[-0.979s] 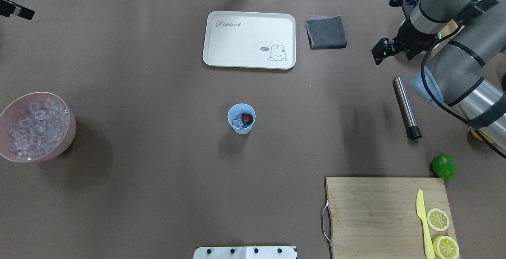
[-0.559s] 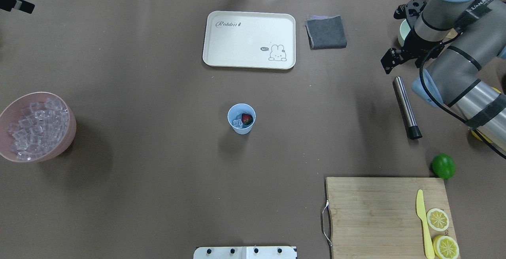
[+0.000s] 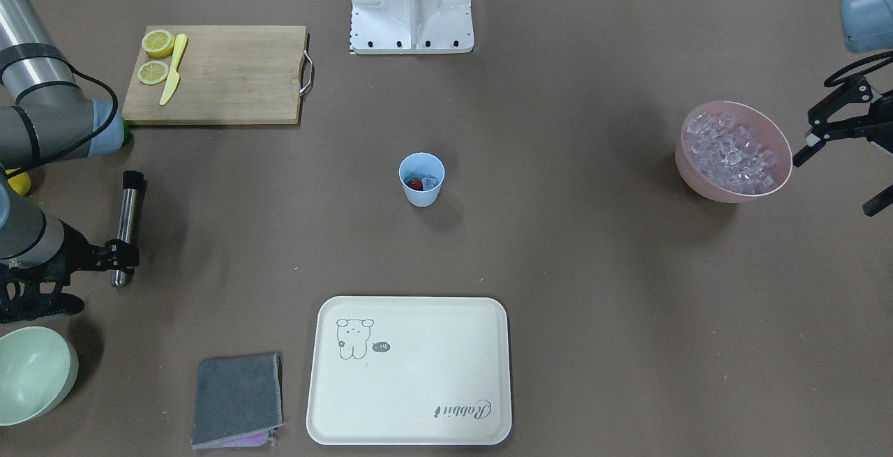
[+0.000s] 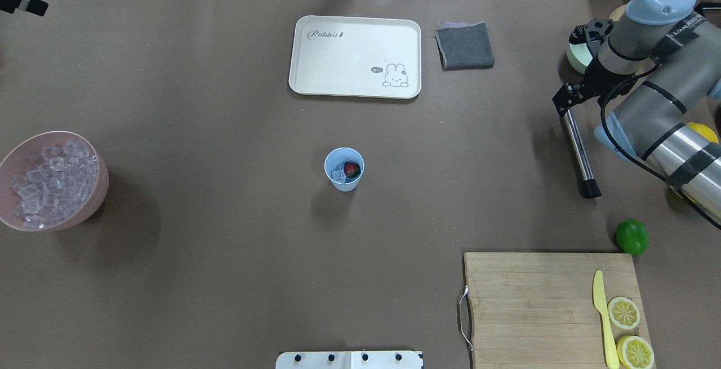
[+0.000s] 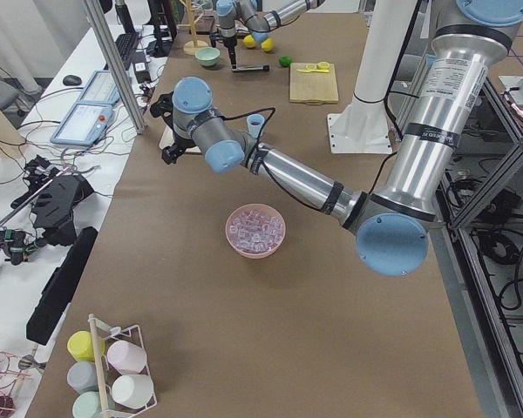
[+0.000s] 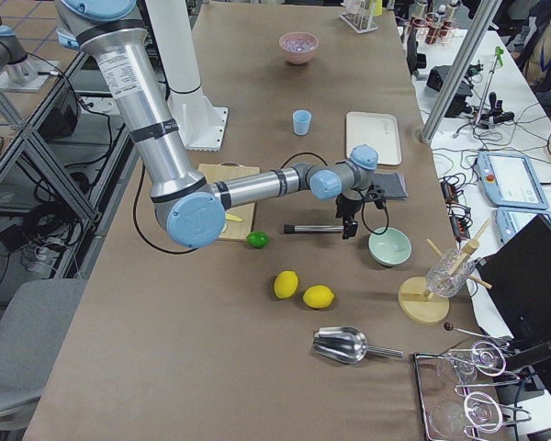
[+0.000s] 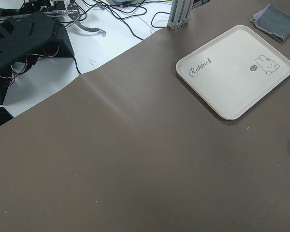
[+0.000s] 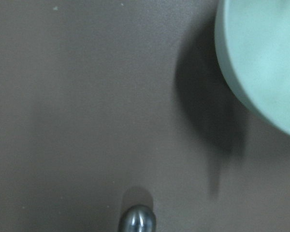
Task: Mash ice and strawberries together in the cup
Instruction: 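Lower the right gripper and grasp the muddler's metal end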
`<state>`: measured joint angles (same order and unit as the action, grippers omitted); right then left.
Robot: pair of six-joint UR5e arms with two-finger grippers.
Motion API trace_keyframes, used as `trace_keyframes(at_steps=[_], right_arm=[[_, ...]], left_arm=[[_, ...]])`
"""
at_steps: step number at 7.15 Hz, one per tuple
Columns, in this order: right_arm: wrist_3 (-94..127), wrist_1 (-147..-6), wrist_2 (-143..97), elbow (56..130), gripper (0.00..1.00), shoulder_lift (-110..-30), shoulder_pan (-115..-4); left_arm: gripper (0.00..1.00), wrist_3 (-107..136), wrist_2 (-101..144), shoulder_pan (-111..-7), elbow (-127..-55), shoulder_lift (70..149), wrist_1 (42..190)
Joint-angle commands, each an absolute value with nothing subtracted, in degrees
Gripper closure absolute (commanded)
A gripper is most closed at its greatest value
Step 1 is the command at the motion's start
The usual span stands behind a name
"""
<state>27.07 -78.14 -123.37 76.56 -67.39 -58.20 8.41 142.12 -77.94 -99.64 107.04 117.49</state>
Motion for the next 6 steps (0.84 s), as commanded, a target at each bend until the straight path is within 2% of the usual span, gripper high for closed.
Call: trace_keyframes(at_steps=[1,4,5,6], right_arm=[[28.99,-75.41,-123.75,74.79,0.01,-67.5,-58.18],[36.81,-75.24,-124.63,75.5,0.02,-67.24,-57.92],[37.61,-75.15,-124.63,75.5,0.11,-67.24,-57.75],[37.7,-75.15,-125.24,76.02,0.24,-67.41,-57.57]], left_arm=[[0.03,8.44,141.42,-77.78,-100.1,107.31,117.51],[0.03,8.53,139.57,-77.26,-100.11,107.93,117.33],[0.03,8.53,139.66,-77.26,-100.28,107.93,117.51],[0.03,8.96,139.66,-77.17,-100.28,108.02,117.34]])
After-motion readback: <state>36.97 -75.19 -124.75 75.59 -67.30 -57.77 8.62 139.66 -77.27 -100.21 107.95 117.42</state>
